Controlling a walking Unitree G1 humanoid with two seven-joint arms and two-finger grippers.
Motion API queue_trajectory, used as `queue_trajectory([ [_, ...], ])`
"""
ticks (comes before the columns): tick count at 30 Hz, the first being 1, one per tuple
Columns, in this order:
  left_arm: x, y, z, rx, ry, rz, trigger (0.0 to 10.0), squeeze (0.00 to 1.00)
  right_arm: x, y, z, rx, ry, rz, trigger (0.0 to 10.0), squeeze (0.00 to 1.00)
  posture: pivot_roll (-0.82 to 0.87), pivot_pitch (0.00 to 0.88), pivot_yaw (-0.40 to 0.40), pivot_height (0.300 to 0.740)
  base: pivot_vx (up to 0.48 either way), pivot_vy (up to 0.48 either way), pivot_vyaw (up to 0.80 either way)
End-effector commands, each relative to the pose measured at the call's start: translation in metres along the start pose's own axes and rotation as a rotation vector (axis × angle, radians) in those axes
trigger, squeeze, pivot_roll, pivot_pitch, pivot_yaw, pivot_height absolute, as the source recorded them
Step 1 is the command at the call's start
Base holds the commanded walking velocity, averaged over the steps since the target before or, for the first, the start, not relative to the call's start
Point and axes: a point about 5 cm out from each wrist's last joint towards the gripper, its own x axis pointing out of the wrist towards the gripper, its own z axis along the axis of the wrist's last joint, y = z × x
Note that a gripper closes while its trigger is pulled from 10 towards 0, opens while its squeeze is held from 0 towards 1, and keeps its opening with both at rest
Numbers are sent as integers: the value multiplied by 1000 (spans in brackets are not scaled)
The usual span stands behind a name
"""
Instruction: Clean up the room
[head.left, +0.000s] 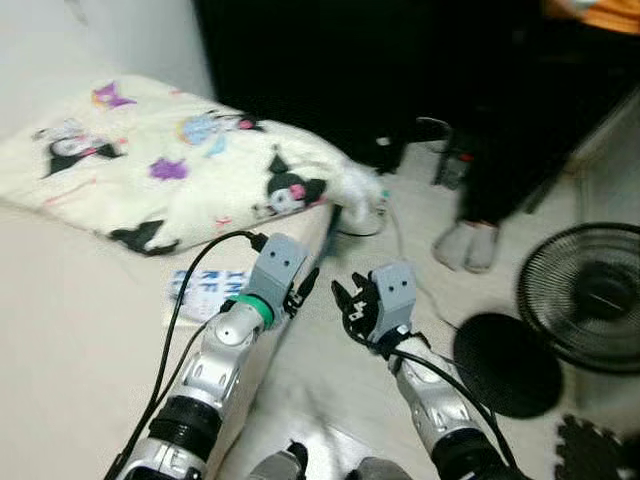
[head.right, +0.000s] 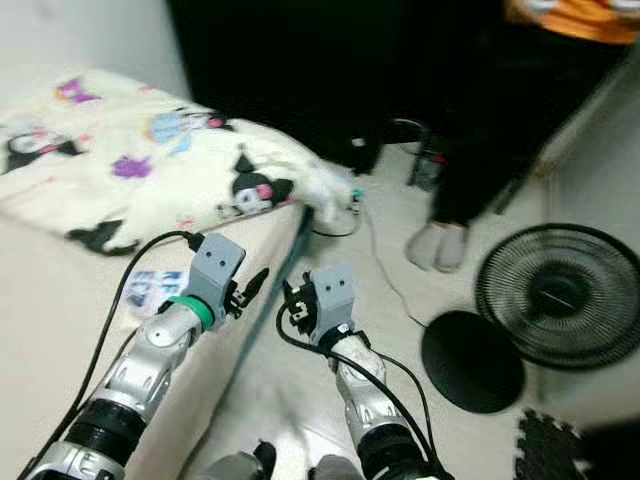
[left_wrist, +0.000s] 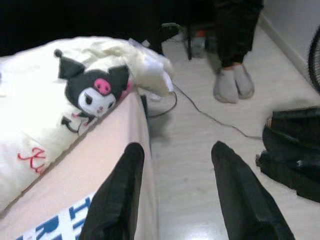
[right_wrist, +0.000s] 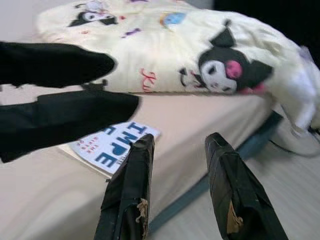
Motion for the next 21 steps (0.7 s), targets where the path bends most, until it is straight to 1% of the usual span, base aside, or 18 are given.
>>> queue_trajectory([
  [1,0,-1,1,-10,4,-10,10000,0,-1,3,-2,12,8,10,10000,0,-41,13,28,740,0,0,744],
  [4,2,-2,5,-14,-6,-13,10000,0,0,5,-1,9,7,34,10000,0,-42,14,28,740,0,0,744],
  [21,5,-6,12,-24,-12,-30,10000,0,-2,8,-2,24,7,58,10000,0,-44,17,30,740,0,0,744],
])
